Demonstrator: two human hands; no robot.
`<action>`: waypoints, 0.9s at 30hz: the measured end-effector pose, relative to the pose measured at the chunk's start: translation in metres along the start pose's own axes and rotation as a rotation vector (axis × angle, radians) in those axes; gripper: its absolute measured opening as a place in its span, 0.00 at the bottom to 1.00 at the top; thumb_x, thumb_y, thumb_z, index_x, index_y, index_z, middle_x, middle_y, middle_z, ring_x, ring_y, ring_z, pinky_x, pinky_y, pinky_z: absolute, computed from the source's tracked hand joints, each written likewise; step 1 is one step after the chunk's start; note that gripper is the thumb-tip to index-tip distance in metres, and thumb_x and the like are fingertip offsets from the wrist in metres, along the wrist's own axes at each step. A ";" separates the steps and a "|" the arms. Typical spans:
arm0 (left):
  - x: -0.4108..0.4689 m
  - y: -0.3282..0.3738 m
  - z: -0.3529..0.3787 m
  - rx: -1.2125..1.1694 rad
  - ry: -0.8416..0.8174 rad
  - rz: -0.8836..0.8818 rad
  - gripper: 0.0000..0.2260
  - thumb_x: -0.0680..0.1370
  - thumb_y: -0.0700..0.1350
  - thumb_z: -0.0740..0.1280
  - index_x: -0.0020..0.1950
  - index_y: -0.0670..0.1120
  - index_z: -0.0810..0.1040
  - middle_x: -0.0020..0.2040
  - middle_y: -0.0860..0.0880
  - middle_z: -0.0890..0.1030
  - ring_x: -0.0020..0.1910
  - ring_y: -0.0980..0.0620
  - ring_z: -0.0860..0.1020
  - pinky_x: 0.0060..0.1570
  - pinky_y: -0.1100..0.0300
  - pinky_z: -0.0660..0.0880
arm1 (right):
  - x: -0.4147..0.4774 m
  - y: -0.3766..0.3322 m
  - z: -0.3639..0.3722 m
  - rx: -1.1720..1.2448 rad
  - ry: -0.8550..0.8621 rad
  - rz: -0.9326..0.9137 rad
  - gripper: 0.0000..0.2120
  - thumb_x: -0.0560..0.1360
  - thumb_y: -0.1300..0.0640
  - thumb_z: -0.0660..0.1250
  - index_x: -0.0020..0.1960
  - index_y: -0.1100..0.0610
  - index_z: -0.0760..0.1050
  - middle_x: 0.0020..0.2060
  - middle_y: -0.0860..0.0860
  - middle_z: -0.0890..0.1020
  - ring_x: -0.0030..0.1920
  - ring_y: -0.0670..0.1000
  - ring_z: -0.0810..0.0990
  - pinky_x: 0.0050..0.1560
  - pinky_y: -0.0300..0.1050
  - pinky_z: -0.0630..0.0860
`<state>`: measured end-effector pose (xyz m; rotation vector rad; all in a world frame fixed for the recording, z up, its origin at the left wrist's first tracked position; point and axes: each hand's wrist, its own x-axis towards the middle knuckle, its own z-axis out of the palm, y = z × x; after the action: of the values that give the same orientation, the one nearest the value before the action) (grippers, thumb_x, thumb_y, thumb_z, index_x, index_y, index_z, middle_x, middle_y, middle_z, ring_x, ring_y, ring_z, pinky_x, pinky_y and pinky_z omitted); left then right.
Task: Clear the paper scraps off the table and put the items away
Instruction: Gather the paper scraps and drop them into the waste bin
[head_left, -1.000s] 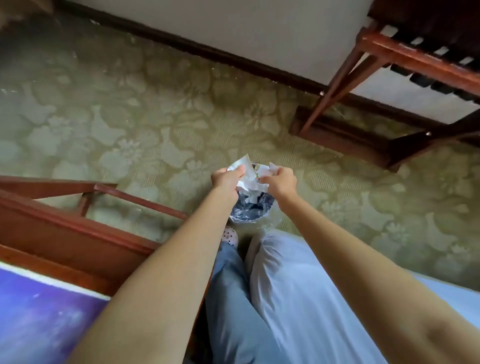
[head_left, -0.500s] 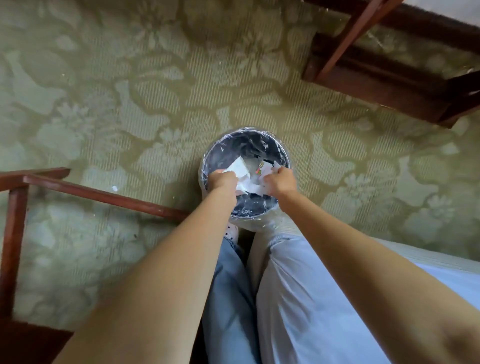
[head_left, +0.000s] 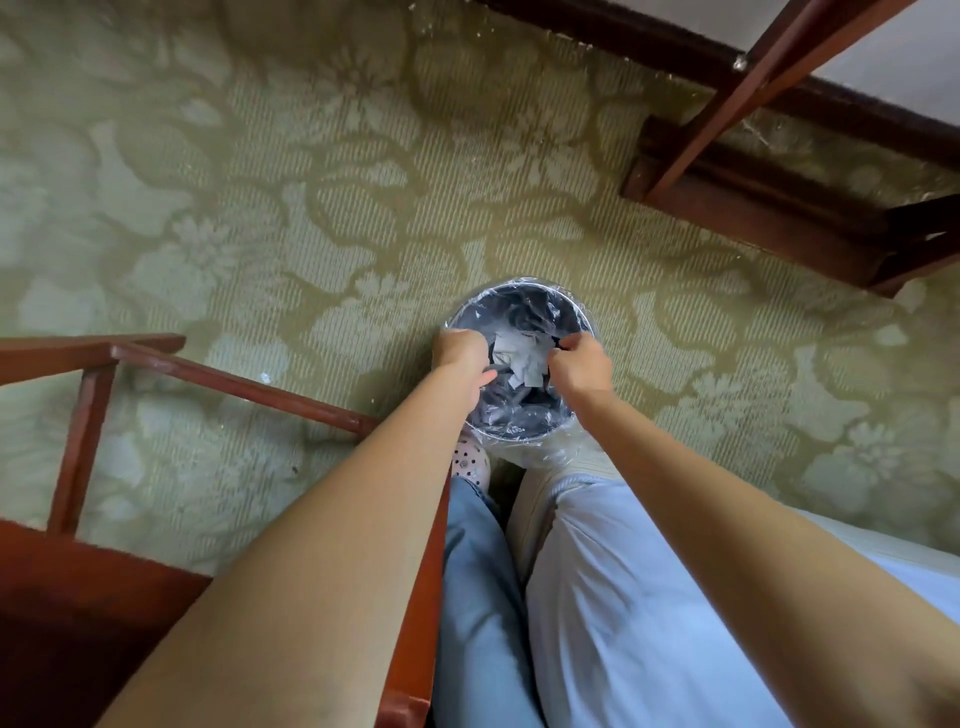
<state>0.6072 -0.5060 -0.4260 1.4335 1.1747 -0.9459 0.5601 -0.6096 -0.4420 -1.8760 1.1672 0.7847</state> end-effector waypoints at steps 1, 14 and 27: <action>-0.014 0.008 -0.006 0.045 0.000 0.054 0.15 0.80 0.34 0.54 0.66 0.39 0.70 0.63 0.41 0.75 0.61 0.43 0.76 0.54 0.55 0.76 | -0.014 -0.010 -0.006 -0.036 0.015 -0.047 0.18 0.76 0.64 0.56 0.64 0.63 0.70 0.53 0.59 0.78 0.53 0.57 0.77 0.51 0.48 0.73; -0.312 0.084 -0.195 0.322 0.346 0.849 0.12 0.78 0.39 0.56 0.52 0.44 0.79 0.52 0.44 0.82 0.52 0.44 0.78 0.50 0.55 0.75 | -0.327 -0.157 -0.071 -0.164 0.221 -0.846 0.13 0.76 0.62 0.58 0.59 0.60 0.74 0.57 0.57 0.77 0.57 0.58 0.76 0.57 0.47 0.69; -0.482 -0.229 -0.456 0.096 0.913 0.798 0.10 0.80 0.41 0.58 0.56 0.43 0.78 0.56 0.46 0.81 0.55 0.47 0.77 0.50 0.63 0.69 | -0.636 -0.041 0.080 -0.337 -0.147 -1.426 0.10 0.76 0.62 0.60 0.56 0.61 0.75 0.55 0.58 0.79 0.51 0.60 0.79 0.51 0.53 0.74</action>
<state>0.2666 -0.1425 0.0679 2.2562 0.9860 0.2643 0.3423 -0.2523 0.0448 -2.2295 -0.5377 0.2426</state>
